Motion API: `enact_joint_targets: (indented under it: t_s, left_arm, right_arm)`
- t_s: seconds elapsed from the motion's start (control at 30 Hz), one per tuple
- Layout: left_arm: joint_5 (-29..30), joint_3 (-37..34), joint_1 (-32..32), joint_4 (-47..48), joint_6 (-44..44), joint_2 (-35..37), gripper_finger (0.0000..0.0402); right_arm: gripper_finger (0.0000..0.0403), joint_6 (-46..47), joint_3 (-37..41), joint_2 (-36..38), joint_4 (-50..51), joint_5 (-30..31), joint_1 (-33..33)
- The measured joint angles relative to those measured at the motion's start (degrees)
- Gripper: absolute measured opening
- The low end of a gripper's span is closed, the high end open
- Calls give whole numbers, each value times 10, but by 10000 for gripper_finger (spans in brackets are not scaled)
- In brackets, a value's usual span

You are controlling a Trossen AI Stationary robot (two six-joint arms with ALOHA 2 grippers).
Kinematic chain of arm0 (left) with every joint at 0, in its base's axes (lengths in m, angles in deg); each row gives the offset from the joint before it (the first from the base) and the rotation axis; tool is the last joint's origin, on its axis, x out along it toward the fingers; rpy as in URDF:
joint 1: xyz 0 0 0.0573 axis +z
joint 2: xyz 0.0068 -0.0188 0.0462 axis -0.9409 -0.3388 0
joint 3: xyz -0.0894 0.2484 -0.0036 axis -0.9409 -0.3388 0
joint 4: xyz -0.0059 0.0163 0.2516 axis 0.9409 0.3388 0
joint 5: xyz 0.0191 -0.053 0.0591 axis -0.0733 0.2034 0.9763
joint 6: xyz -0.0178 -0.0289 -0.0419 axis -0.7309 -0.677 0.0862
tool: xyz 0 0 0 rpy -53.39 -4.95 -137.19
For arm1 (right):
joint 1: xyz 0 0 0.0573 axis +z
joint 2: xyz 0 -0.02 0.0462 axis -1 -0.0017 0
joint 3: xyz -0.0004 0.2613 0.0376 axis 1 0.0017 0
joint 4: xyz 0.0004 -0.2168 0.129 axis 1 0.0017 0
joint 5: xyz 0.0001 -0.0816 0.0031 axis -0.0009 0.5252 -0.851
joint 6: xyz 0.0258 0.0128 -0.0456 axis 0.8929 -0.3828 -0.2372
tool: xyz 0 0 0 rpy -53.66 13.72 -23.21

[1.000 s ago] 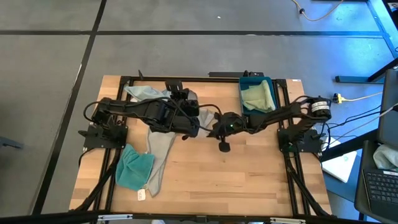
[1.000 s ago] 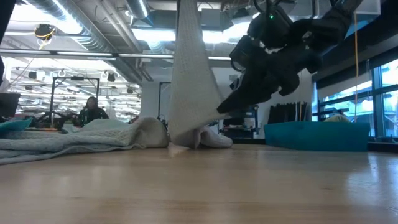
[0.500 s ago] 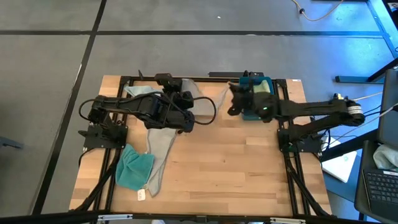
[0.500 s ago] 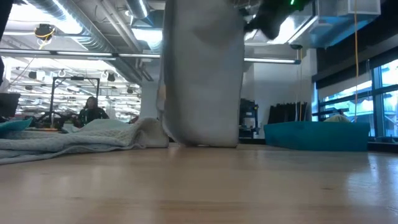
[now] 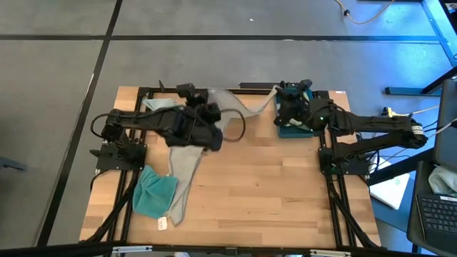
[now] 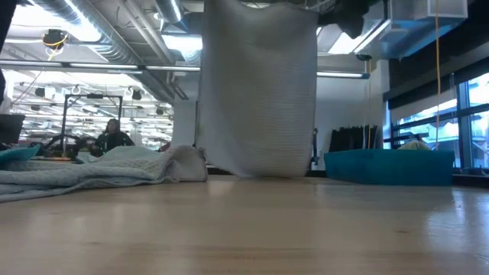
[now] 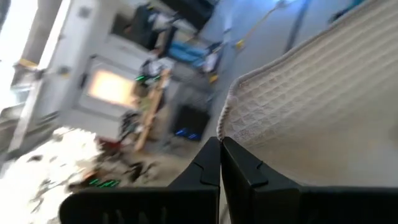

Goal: Fold microfiber towels
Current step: Fold the top grey microfiber cloth

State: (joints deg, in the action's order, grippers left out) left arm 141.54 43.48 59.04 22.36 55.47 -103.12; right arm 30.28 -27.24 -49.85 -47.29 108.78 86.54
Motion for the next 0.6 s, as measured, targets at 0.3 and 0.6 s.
enact_joint_targets:
  t_s: [0.3, 0.6]
  left_arm:
    - [-93, 0, -136, 0, -110, 0, 0]
    - [-87, 0, -277, -3, -206, 0, 0]
  right_arm:
    - [5, 159, 0, 77, 105, -2, 137]
    - [6, 298, -40, 92, 164, -2, 309]
